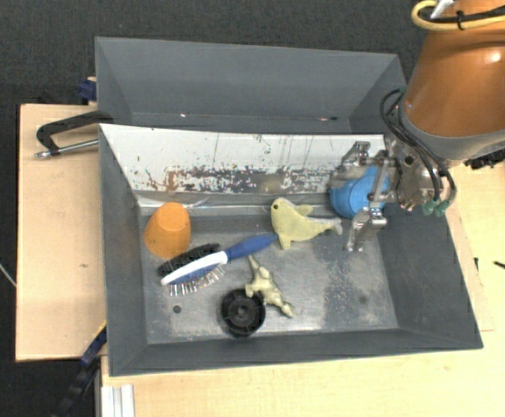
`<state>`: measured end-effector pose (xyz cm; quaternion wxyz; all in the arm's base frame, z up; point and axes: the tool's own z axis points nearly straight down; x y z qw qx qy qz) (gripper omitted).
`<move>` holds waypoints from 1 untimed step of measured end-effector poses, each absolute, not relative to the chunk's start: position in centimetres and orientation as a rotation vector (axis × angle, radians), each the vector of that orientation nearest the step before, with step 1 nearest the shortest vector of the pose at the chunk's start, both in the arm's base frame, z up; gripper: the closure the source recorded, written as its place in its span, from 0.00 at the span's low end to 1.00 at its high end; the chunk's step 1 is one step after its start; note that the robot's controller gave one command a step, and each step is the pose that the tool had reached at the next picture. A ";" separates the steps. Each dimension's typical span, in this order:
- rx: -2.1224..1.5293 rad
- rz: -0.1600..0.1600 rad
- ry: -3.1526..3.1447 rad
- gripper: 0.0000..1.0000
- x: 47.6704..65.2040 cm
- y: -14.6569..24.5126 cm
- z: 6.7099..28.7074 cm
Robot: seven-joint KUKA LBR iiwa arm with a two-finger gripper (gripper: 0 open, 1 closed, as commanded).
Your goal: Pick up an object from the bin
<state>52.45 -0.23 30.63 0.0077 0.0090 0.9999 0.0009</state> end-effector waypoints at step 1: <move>0.181 0.006 3.125 0.00 50.7 4.1 35.6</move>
Offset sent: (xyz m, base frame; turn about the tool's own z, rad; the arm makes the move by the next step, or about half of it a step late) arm -0.0187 0.0407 0.0457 0.1027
